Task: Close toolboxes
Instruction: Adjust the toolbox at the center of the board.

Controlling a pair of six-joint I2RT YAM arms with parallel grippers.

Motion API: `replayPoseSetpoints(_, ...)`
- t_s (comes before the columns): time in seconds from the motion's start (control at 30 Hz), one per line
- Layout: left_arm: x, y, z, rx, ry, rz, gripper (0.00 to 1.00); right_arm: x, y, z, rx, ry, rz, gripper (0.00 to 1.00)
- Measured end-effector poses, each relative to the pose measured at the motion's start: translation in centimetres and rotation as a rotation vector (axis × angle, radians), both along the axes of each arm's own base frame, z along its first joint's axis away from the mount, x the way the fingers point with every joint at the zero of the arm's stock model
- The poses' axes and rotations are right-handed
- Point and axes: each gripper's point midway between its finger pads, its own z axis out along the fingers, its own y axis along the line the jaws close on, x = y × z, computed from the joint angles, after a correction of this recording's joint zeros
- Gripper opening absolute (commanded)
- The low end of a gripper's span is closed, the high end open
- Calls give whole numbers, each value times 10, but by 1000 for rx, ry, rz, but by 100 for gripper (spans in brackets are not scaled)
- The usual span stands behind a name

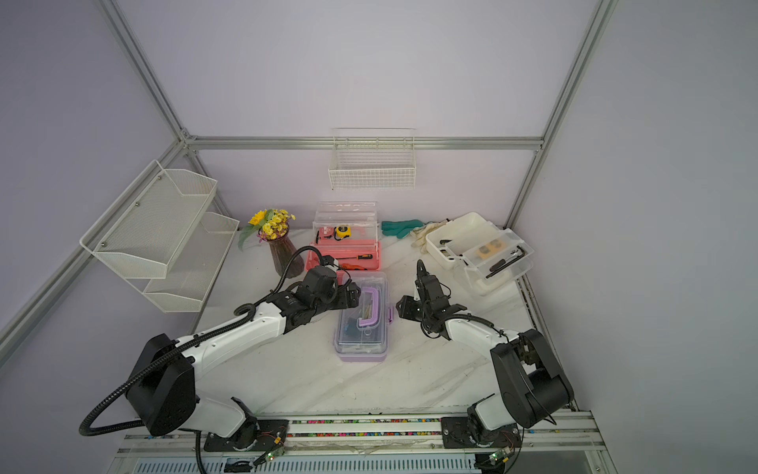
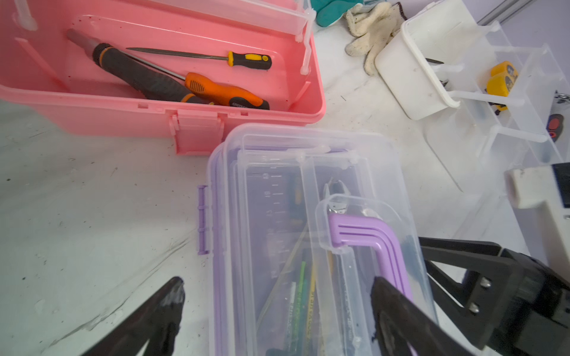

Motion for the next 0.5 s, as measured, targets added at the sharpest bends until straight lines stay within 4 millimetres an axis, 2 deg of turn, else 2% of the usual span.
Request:
replayPoseSetpoints(0.27,0,-7,2,-32,2,-18,92,-12,10,-7,73,28,43,41)
replayPoseSetpoints(0.5,2,-8,-18,-8,43,-15,90,-10,18,1,133,9,50,41)
